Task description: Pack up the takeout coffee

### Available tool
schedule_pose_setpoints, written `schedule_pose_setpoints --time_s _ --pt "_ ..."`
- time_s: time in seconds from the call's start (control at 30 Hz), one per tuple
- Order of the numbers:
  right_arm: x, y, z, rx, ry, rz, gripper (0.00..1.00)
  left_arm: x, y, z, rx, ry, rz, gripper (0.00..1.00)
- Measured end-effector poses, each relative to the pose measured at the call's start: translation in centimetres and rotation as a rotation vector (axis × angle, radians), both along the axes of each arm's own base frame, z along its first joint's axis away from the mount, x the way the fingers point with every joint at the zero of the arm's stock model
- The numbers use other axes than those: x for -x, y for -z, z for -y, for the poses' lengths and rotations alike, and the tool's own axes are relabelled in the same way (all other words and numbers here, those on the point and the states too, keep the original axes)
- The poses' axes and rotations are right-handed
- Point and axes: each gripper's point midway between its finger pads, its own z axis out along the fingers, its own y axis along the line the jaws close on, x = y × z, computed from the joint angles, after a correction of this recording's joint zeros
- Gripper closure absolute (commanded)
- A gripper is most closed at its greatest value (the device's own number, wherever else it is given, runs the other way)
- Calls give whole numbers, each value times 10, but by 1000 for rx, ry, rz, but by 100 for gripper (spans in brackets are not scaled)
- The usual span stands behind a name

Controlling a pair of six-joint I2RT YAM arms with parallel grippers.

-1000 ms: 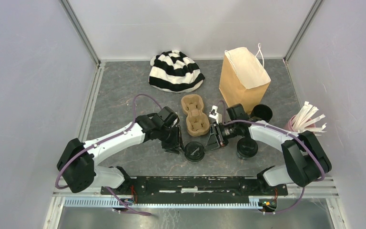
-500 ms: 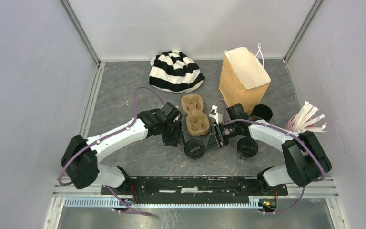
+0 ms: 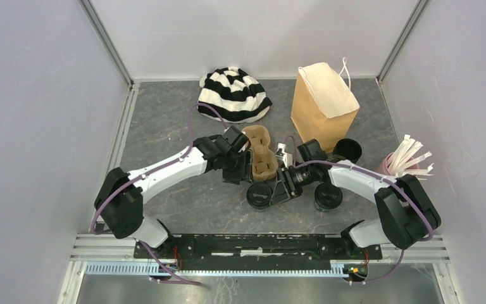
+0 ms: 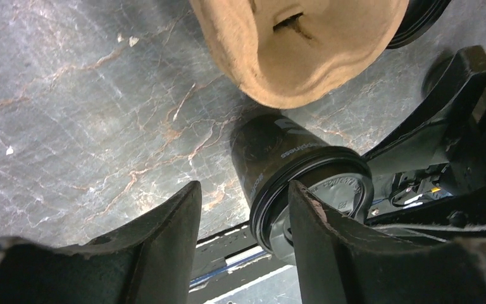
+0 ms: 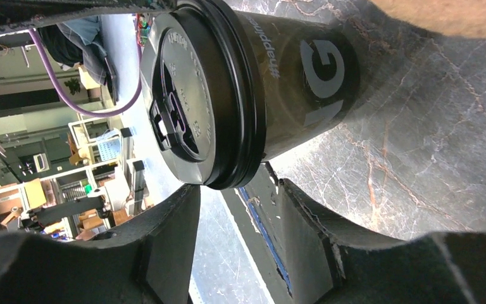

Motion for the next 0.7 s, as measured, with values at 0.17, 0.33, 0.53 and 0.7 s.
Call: schedule_pose_setpoints --time_s 0.17,0.33,0.53,0.7 --pt "4 0 -2 0 -18 2 43 -6 1 5 -13 21 6 27" --pt "0 -3 0 16 -28 27 38 -10 -9 2 -35 28 30 14" --pt "-25 -23 8 2 31 109 32 5 -35 -8 39 21 64 25" --pt "-38 -30 5 -9 46 127 27 44 -30 -17 165 10 -9 36"
